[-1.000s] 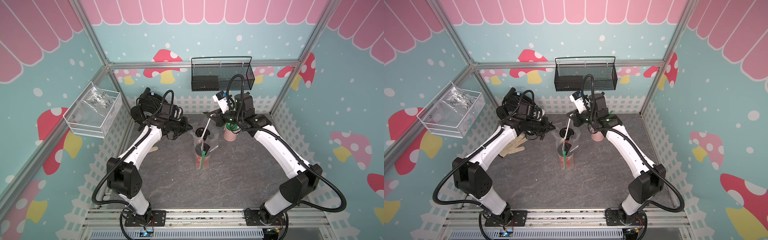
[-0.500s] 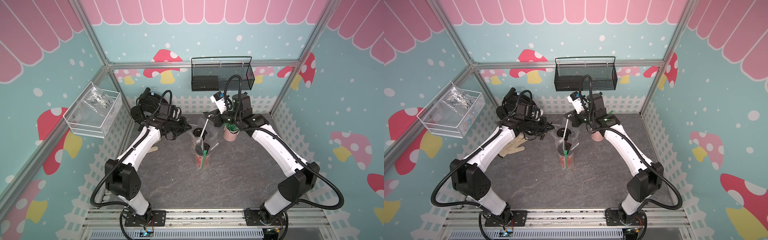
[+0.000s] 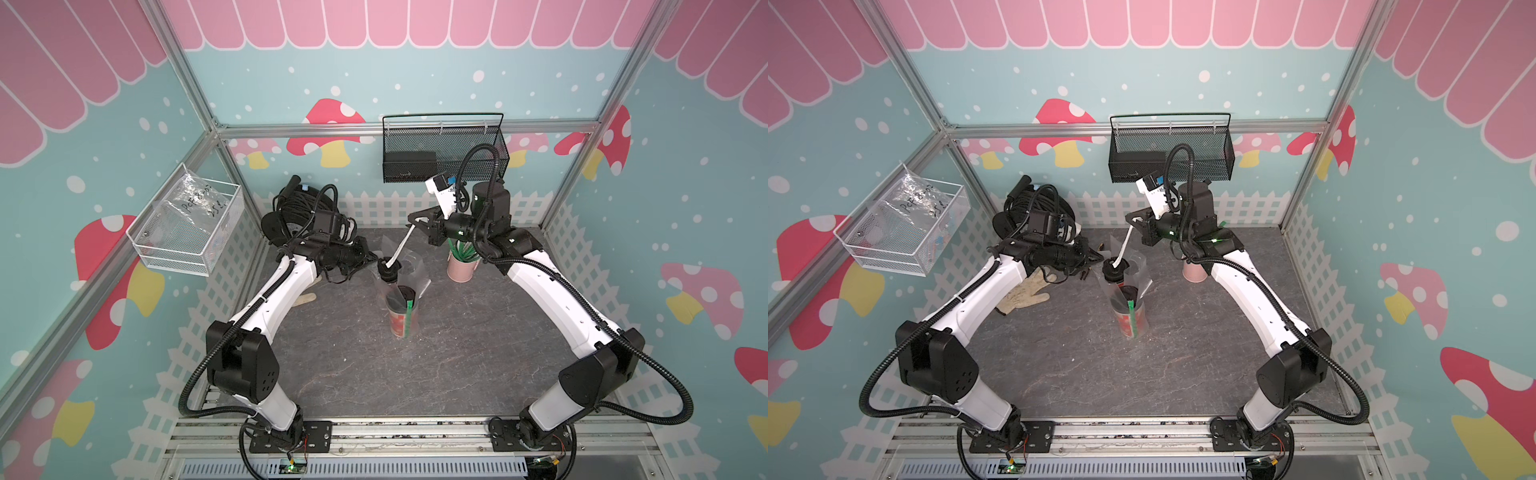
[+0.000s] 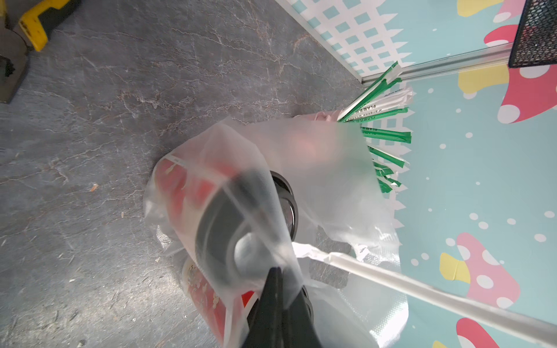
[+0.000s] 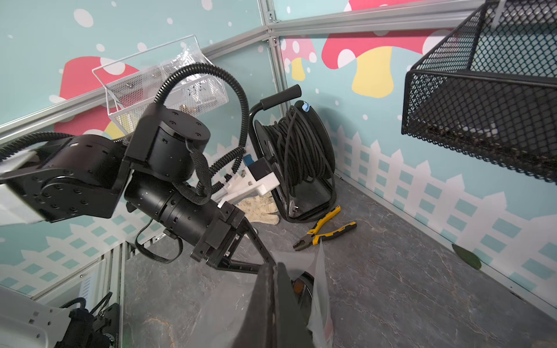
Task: Pack milk tea into plastic carrier bags
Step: Place the straw in the plastic carrier bag.
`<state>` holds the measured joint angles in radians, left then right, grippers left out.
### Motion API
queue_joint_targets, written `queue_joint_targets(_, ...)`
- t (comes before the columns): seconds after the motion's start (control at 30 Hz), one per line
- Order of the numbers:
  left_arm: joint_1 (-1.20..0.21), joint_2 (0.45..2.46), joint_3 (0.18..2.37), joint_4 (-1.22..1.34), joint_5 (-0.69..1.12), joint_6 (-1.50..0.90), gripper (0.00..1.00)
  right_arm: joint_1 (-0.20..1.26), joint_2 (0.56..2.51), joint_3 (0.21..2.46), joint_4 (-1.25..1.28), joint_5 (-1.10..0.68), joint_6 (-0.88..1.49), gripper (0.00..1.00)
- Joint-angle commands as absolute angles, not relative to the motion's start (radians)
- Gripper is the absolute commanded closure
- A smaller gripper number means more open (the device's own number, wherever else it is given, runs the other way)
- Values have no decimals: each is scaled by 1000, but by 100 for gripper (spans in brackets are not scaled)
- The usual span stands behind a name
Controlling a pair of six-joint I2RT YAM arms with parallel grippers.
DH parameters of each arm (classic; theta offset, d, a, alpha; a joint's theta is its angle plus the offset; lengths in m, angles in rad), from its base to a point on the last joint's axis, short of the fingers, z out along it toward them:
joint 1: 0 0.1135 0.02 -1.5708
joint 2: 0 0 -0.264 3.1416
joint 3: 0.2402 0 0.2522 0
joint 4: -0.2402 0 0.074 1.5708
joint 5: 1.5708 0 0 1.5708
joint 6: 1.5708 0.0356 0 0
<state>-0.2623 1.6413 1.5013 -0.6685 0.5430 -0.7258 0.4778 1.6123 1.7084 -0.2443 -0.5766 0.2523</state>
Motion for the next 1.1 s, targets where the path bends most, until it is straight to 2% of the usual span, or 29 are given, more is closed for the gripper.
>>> queue_joint_targets(0.0, -253, 1607, 1483, -658, 555, -716, 97, 482, 1622, 1676, -156, -640, 288, 100)
queue_joint_targets(1.07, -245, 1598, 1478, -645, 562, -722, 97, 498, 1706, 1703, -98, -681, 331, 100)
